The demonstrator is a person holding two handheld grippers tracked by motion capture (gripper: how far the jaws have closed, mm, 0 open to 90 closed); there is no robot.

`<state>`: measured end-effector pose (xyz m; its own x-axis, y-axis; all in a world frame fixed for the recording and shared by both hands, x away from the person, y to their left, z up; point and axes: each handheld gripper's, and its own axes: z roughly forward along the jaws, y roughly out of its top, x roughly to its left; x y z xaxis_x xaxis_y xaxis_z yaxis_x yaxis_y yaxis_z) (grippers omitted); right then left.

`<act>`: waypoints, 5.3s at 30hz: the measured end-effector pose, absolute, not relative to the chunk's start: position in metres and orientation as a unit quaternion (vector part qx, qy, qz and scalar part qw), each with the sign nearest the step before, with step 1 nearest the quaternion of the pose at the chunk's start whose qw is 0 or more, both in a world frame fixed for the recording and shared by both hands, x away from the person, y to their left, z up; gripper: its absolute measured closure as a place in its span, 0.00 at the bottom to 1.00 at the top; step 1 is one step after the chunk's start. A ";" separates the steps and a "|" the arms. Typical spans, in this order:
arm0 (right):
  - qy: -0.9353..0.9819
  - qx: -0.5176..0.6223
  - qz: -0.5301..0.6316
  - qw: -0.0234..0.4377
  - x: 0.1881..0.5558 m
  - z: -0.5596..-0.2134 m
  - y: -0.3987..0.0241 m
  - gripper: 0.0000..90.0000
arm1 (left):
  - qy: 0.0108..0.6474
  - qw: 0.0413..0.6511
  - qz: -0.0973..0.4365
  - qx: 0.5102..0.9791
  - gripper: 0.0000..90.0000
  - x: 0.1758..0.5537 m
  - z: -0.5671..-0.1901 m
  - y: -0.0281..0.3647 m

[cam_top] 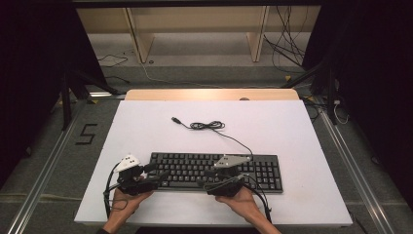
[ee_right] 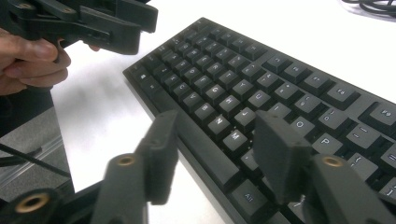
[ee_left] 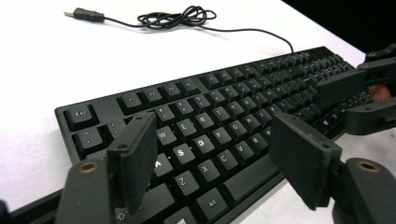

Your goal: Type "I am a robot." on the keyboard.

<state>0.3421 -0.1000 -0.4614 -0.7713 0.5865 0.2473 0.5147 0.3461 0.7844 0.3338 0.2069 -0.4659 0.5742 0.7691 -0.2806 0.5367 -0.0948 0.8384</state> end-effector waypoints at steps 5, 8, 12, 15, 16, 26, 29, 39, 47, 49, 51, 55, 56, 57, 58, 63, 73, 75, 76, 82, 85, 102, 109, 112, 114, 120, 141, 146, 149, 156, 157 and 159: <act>0.822 0.335 0.459 0.042 0.343 -0.464 -0.097 0.74 | 0.443 0.512 0.119 0.726 0.34 0.331 -0.463 0.208; 0.824 0.333 0.456 0.041 0.343 -0.465 -0.096 0.78 | 0.442 0.515 0.119 0.725 0.33 0.329 -0.462 0.208; 0.828 0.330 0.452 0.039 0.345 -0.468 -0.093 0.87 | 0.439 0.520 0.121 0.723 0.33 0.326 -0.460 0.207; 0.830 0.329 0.449 0.040 0.345 -0.469 -0.092 0.92 | 0.438 0.521 0.121 0.722 0.32 0.326 -0.460 0.207; 0.830 0.329 0.448 0.039 0.345 -0.470 -0.091 0.93 | 0.438 0.523 0.120 0.721 0.32 0.325 -0.460 0.207; 0.840 0.323 0.433 0.037 0.345 -0.476 -0.084 1.00 | 0.432 0.525 0.119 0.723 0.30 0.323 -0.459 0.205; 0.842 0.324 0.431 0.037 0.346 -0.477 -0.083 1.00 | 0.433 0.524 0.120 0.724 0.30 0.322 -0.459 0.206; 0.845 0.323 0.425 0.034 0.345 -0.479 -0.081 1.00 | 0.431 0.523 0.120 0.726 0.30 0.320 -0.459 0.204; 0.851 0.327 0.410 0.030 0.346 -0.485 -0.079 1.00 | 0.433 0.524 0.121 0.723 0.30 0.320 -0.459 0.205; 0.852 0.327 0.409 0.029 0.346 -0.485 -0.079 1.00 | 0.433 0.525 0.122 0.723 0.30 0.320 -0.459 0.205; 0.853 0.325 0.407 0.033 0.346 -0.485 -0.078 1.00 | 0.433 0.525 0.122 0.723 0.30 0.320 -0.459 0.205; 0.854 0.322 0.407 0.034 0.346 -0.485 -0.078 1.00 | 0.434 0.525 0.124 0.722 0.30 0.320 -0.460 0.206; 0.853 0.323 0.408 0.034 0.346 -0.485 -0.078 1.00 | 0.434 0.524 0.125 0.722 0.30 0.321 -0.460 0.206; 0.853 0.324 0.408 0.034 0.346 -0.485 -0.078 1.00 | 0.434 0.524 0.125 0.722 0.30 0.321 -0.460 0.207; 0.853 0.325 0.408 0.034 0.345 -0.485 -0.078 1.00 | 0.435 0.524 0.125 0.722 0.30 0.321 -0.460 0.207; 0.842 0.333 0.424 0.025 0.346 -0.481 -0.082 0.93 | 0.435 0.521 0.127 0.723 0.30 0.323 -0.461 0.207; 0.825 0.341 0.449 0.031 0.345 -0.471 -0.092 0.79 | 0.437 0.520 0.128 0.722 0.30 0.324 -0.461 0.208; 0.822 0.345 0.452 0.033 0.346 -0.469 -0.094 0.76 | 0.438 0.519 0.127 0.723 0.30 0.325 -0.461 0.208; 0.821 0.347 0.453 0.032 0.346 -0.469 -0.096 0.73 | 0.438 0.519 0.127 0.723 0.30 0.326 -0.462 0.208; 0.815 0.345 0.464 0.029 0.345 -0.464 -0.102 0.66 | 0.438 0.515 0.126 0.726 0.31 0.329 -0.463 0.207; 0.814 0.344 0.467 0.030 0.343 -0.462 -0.104 0.60 | 0.439 0.516 0.124 0.725 0.31 0.331 -0.463 0.207; 0.810 0.340 0.477 0.038 0.340 -0.457 -0.113 0.47 | 0.454 0.485 0.124 0.737 0.58 0.351 -0.460 0.197; 0.807 0.342 0.479 0.046 0.338 -0.455 -0.117 0.44 | 0.448 0.458 0.118 0.759 0.83 0.363 -0.464 0.185; 0.807 0.341 0.480 0.047 0.337 -0.455 -0.118 0.43 | 0.443 0.450 0.112 0.768 0.89 0.368 -0.465 0.179; 0.808 0.340 0.480 0.048 0.336 -0.454 -0.118 0.43 | 0.439 0.444 0.110 0.773 0.93 0.370 -0.467 0.176; 0.809 0.338 0.478 0.048 0.335 -0.455 -0.117 0.42 | 0.436 0.432 0.096 0.783 0.99 0.378 -0.471 0.166; 0.810 0.336 0.478 0.050 0.334 -0.455 -0.116 0.40 | 0.433 0.391 0.105 0.805 0.99 0.386 -0.479 0.154; 0.809 0.338 0.479 0.055 0.335 -0.455 -0.117 0.40 | 0.433 0.398 0.110 0.801 0.99 0.385 -0.478 0.154; 0.807 0.342 0.479 0.056 0.337 -0.455 -0.119 0.40 | 0.437 0.407 0.107 0.795 0.95 0.384 -0.476 0.156; 0.805 0.344 0.479 0.061 0.338 -0.456 -0.120 0.40 | 0.432 0.445 0.092 0.779 0.79 0.377 -0.467 0.166; 0.805 0.345 0.479 0.061 0.339 -0.456 -0.120 0.41 | 0.430 0.447 0.093 0.779 0.76 0.375 -0.466 0.167; 0.806 0.346 0.477 0.062 0.340 -0.457 -0.120 0.41 | 0.429 0.450 0.091 0.778 0.70 0.373 -0.465 0.169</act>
<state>0.3395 -0.1195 -0.4568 -0.7534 0.6161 0.2297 0.4979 0.3063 0.8113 0.3734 0.1691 -0.4651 0.6147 0.7499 -0.2445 0.5863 -0.2270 0.7776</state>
